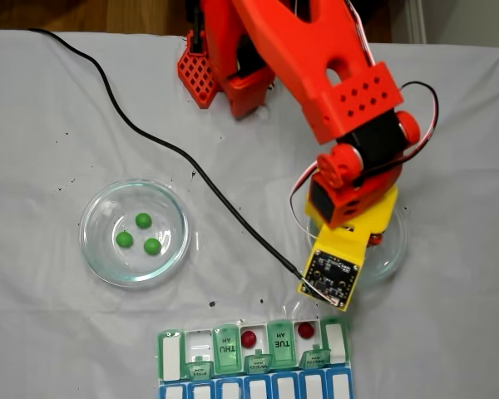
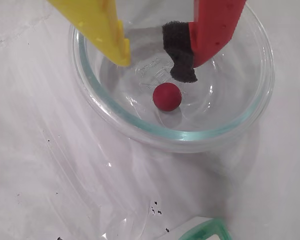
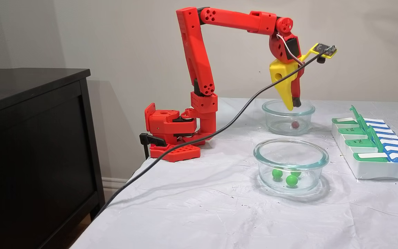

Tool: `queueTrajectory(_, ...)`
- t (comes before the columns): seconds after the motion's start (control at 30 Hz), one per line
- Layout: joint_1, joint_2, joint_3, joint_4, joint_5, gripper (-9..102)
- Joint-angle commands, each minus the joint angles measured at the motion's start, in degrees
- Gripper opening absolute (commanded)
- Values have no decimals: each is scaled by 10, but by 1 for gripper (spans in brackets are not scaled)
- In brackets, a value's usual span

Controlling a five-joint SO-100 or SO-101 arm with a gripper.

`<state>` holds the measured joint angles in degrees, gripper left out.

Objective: Sort medicines into box.

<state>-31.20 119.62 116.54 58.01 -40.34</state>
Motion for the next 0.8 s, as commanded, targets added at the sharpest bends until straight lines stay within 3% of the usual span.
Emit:
queueTrajectory(0.0, -13, 8, 3, -40, -7, 18)
queueTrajectory(0.77, -10, -50, 36, -135, -40, 25)
